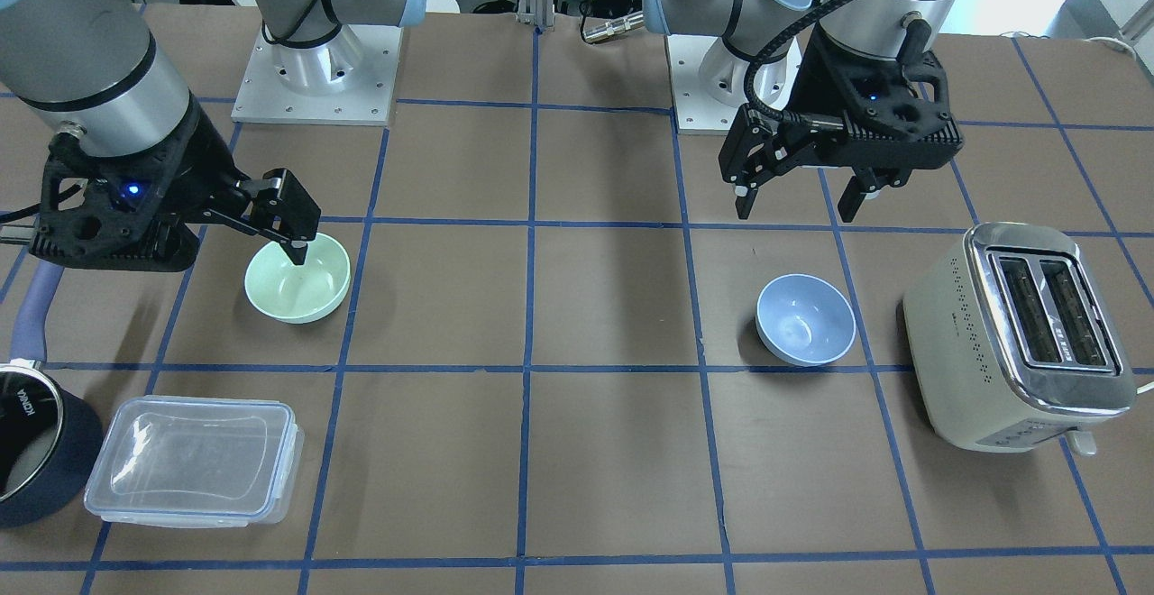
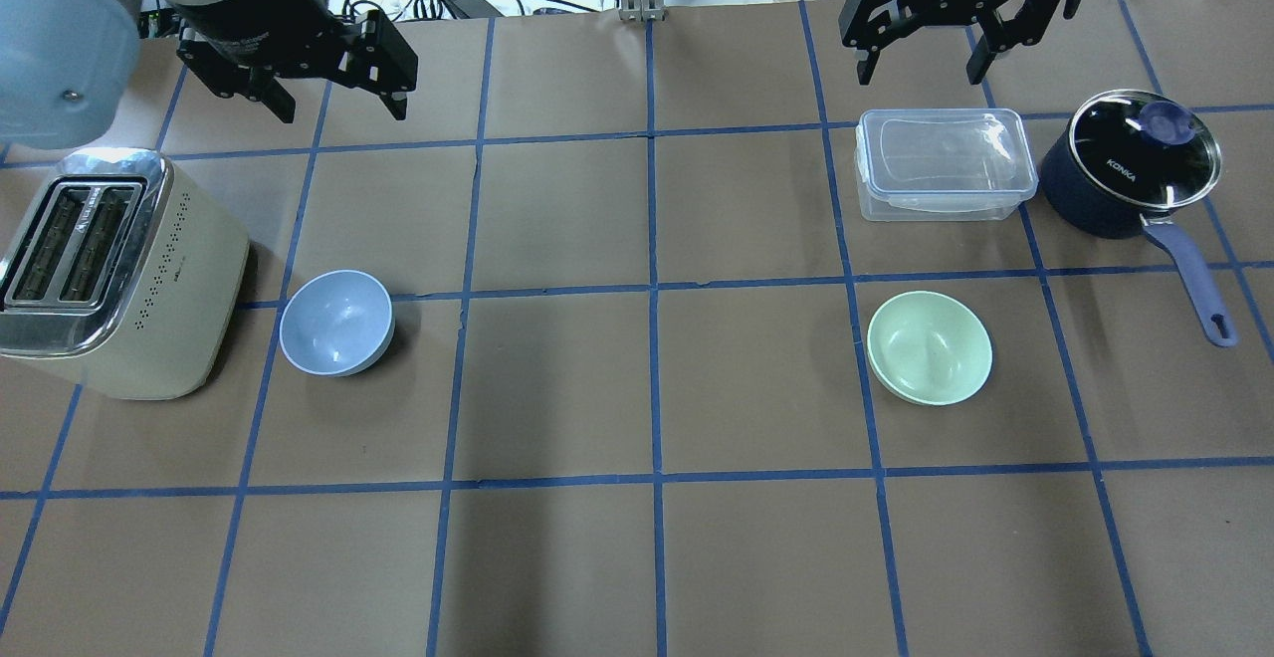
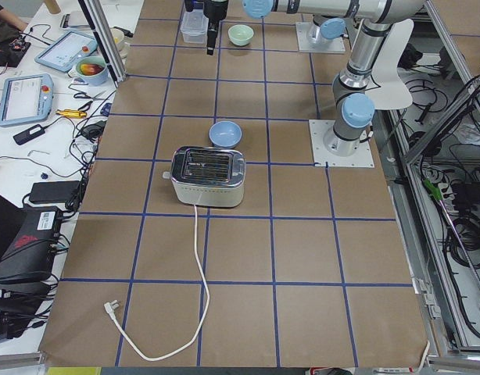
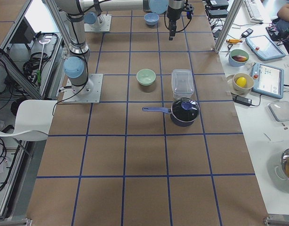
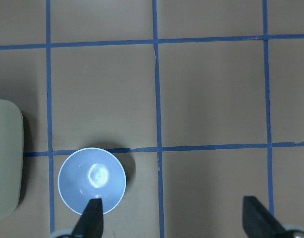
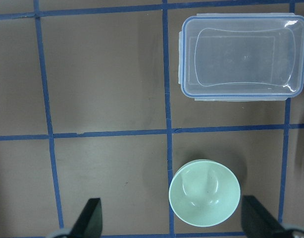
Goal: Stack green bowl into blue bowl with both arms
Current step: 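Move the left gripper down toward the light blue bowl, then grasp the blue bowl rim with left gripper while right descends to green bowl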
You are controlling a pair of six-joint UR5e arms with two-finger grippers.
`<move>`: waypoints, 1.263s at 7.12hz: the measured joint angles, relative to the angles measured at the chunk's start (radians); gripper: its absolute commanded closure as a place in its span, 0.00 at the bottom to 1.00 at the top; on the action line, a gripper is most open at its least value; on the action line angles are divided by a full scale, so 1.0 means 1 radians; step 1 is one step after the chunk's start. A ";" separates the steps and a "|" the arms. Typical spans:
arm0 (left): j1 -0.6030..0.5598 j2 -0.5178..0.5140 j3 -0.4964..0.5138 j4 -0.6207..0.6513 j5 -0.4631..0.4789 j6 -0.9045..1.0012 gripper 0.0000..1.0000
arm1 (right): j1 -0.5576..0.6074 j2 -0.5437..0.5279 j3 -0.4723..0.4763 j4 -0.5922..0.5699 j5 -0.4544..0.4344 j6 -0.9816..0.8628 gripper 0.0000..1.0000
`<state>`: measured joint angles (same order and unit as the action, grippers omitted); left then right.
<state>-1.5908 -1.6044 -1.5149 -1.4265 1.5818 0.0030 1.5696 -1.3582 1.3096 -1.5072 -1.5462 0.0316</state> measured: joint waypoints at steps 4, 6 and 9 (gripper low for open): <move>0.004 0.002 -0.012 -0.001 -0.003 0.006 0.00 | 0.002 0.002 0.000 0.011 0.000 -0.004 0.00; 0.033 -0.017 -0.050 -0.007 -0.001 -0.004 0.00 | 0.002 0.004 0.002 0.011 -0.010 -0.005 0.00; 0.129 -0.044 -0.335 0.190 -0.007 0.011 0.00 | 0.002 0.007 0.013 0.007 -0.025 -0.007 0.00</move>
<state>-1.4613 -1.6483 -1.8504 -1.2363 1.5748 0.0141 1.5713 -1.3514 1.3228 -1.5005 -1.5715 0.0246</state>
